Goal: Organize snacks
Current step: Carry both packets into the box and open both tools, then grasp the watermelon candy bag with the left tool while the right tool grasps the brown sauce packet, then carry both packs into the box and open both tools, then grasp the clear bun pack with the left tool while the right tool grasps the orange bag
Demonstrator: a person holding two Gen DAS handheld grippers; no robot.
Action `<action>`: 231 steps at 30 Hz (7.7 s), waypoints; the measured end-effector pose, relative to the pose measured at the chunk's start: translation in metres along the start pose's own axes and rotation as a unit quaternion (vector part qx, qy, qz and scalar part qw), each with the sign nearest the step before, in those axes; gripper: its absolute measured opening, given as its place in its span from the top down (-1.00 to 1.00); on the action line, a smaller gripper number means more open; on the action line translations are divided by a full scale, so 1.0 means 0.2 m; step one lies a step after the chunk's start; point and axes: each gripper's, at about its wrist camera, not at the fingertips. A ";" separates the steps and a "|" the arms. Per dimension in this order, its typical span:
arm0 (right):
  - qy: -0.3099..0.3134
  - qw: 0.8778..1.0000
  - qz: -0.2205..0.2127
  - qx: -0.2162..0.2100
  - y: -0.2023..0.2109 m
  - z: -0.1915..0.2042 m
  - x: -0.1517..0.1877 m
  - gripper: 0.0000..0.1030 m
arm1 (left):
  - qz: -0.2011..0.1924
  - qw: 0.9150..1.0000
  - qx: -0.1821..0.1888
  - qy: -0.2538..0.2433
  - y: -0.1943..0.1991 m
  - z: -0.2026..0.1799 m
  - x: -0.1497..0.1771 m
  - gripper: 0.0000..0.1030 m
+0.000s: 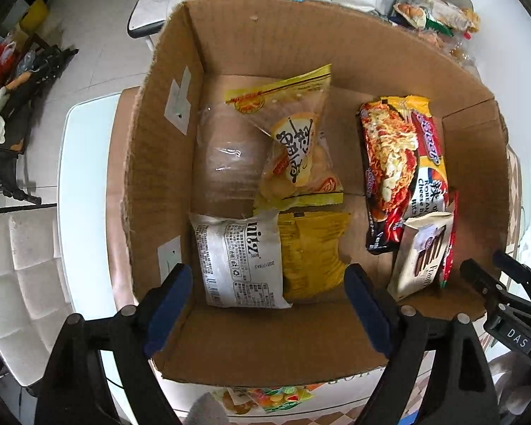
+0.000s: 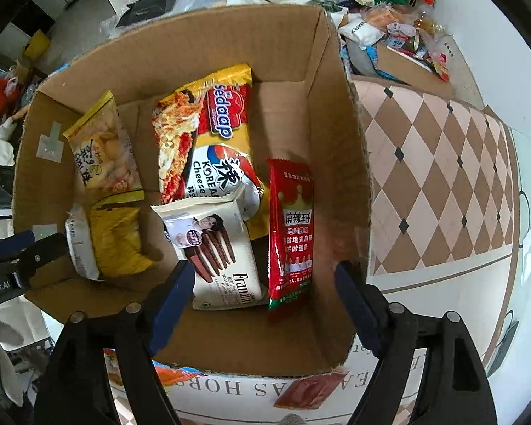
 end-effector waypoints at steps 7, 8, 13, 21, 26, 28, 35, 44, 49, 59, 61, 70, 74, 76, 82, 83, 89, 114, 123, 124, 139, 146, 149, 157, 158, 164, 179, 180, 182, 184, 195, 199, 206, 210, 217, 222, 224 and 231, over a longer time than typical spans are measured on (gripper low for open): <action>-0.001 1.000 -0.031 -0.003 0.12 0.03 0.05 -0.73 | -0.052 0.999 -0.005 0.005 0.13 -0.03 0.09 -0.70; -0.001 0.999 -0.036 -0.003 0.15 0.04 0.07 -0.76 | -0.060 0.998 -0.006 0.002 0.15 -0.04 0.11 -0.70; -0.002 0.998 -0.066 -0.003 0.26 0.07 0.14 -0.84 | -0.112 0.994 -0.006 0.000 0.30 -0.06 0.20 -0.70; -0.011 0.993 -0.116 -0.003 0.47 0.07 0.26 -0.87 | -0.179 0.984 -0.013 0.014 0.53 -0.05 0.32 -0.70; -0.016 0.989 -0.147 -0.003 0.62 0.06 0.34 -0.87 | -0.208 0.978 -0.027 0.002 0.66 -0.07 0.43 -0.70; -0.015 0.987 -0.158 -0.005 0.68 0.07 0.38 -0.87 | -0.216 0.976 -0.030 -0.002 0.71 -0.08 0.48 -0.70; -0.013 0.982 -0.191 -0.007 0.87 0.06 0.51 -0.87 | -0.242 0.970 -0.037 -0.004 0.84 -0.10 0.65 -0.70; -0.023 0.982 -0.183 -0.040 1.00 0.04 0.68 -0.87 | -0.233 0.972 -0.033 0.011 0.90 -0.11 0.81 -0.70; -0.059 0.988 -0.134 -0.042 0.84 -0.07 0.79 -0.87 | -0.182 0.982 -0.043 0.021 0.75 -0.06 0.90 -0.70; -0.169 0.985 -0.013 -0.022 0.28 -0.43 0.93 -0.87 | -0.001 0.993 0.007 0.122 0.09 0.08 1.00 -0.70; -0.189 0.982 0.009 -0.019 0.15 -0.48 0.94 -0.87 | 0.019 0.991 0.015 0.135 -0.01 0.06 1.01 -0.70; -0.212 0.975 0.070 0.004 -0.24 -0.54 0.97 -0.85 | 0.057 0.988 0.011 0.144 -0.26 -0.04 0.94 -0.67; -0.215 0.973 0.084 0.008 -0.31 -0.54 0.98 -0.73 | 0.066 0.988 -0.004 0.143 -0.31 -0.06 0.93 -0.67; -0.212 0.973 0.090 0.010 -0.35 -0.53 0.98 -0.62 | 0.068 0.988 -0.011 0.136 -0.34 -0.07 0.95 -0.63; -0.178 0.980 0.080 0.038 -0.35 -0.45 0.97 -0.41 | 0.070 0.990 -0.027 0.118 -0.38 -0.11 1.01 -0.02; -0.174 0.981 0.078 0.038 -0.34 -0.44 0.97 -0.26 | 0.066 0.991 -0.033 0.112 -0.38 -0.12 1.01 0.02; -0.142 0.986 0.087 0.031 -0.33 -0.34 1.02 -0.13 | 0.065 0.993 -0.045 0.082 -0.35 -0.15 1.16 0.08; -0.088 0.989 0.117 0.024 -0.34 -0.14 1.49 -0.15 | 0.063 0.996 -0.054 0.041 -0.34 -0.23 1.40 0.10; -0.066 0.994 0.082 -0.016 -0.12 -0.01 1.50 -0.14 | 0.029 0.999 -0.026 0.033 -0.04 -0.22 1.33 0.13; -0.062 0.995 0.069 -0.025 -0.05 0.01 1.48 -0.14 | 0.018 0.999 -0.021 0.028 0.02 -0.23 1.31 0.13; -0.023 0.994 -0.091 -0.054 0.55 0.02 0.35 -0.14 | -0.129 0.991 -0.022 -0.010 0.51 -0.19 0.28 0.12; -0.023 0.996 -0.083 -0.021 0.31 0.03 -0.17 -0.14 | -0.077 0.995 -0.058 -0.005 0.21 -0.07 -0.11 0.12; -0.019 0.997 -0.075 -0.002 0.20 0.01 -0.30 -0.14 | -0.049 0.997 -0.062 -0.001 0.10 -0.05 -0.20 0.12; -0.025 0.998 -0.050 0.015 -0.03 -0.02 -0.47 -0.14 | -0.017 0.997 -0.081 -0.010 -0.10 -0.05 -0.32 0.12; -0.024 0.998 -0.048 0.016 -0.04 -0.02 -0.48 -0.15 | -0.014 0.997 -0.079 -0.010 -0.12 -0.05 -0.33 0.12; -0.018 0.999 -0.030 0.016 -0.13 0.01 -0.53 -0.47 | 0.011 0.998 -0.054 0.021 -0.16 -0.02 -0.36 0.02; -0.012 0.999 -0.032 0.006 -0.07 0.05 -0.47 -0.78 | -0.035 0.998 -0.044 0.018 -0.03 -0.03 -0.38 -0.37; -0.012 0.999 -0.035 0.004 -0.05 0.05 -0.46 -0.78 | -0.040 0.998 -0.043 0.018 -0.01 -0.03 -0.37 -0.41; -0.012 0.999 -0.042 0.002 -0.01 0.05 -0.42 -0.78 | -0.049 0.998 -0.040 0.018 0.03 -0.04 -0.36 -0.46; -0.012 0.999 -0.051 0.000 0.03 0.04 -0.39 -0.81 | -0.066 0.997 -0.037 0.020 0.08 -0.05 -0.34 -0.47; -0.007 0.994 -0.112 -0.006 0.32 0.06 -0.10 -0.86 | -0.168 0.985 -0.042 -0.004 0.40 -0.12 -0.08 -0.63; -0.002 0.990 -0.141 0.005 0.43 0.07 0.02 -0.86 | -0.207 0.977 -0.052 -0.017 0.52 -0.15 0.07 -0.63; 0.001 0.985 -0.174 0.017 0.58 0.07 0.22 -0.86 | -0.247 0.967 -0.059 -0.008 0.66 -0.13 0.30 -0.63; -0.001 0.982 -0.191 0.012 0.68 0.08 0.33 -0.86 | -0.265 0.962 -0.061 -0.009 0.75 -0.13 0.42 -0.63; -0.003 0.975 -0.221 0.001 0.88 0.10 0.50 -0.86 | -0.276 0.959 -0.059 -0.013 0.85 -0.14 0.61 -0.63; -0.004 0.977 -0.212 -0.010 0.92 0.11 0.63 -0.86 | -0.262 0.963 -0.056 -0.003 0.87 -0.11 0.74 -0.63; -0.005 0.980 -0.196 -0.018 0.89 0.12 0.68 -0.86 | -0.251 0.966 -0.059 0.003 0.85 -0.08 0.78 -0.63; -0.003 0.994 -0.100 -0.054 0.56 0.22 0.83 -0.86 | -0.180 0.980 -0.070 0.049 0.63 0.10 0.90 -0.63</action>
Point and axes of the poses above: each gripper's, at about its wrist camera, not at the fingertips, and y roughly against the way its jaws point, z to its left, x to its underside, and after that the axes turned 9 degrees about -z, right-handed
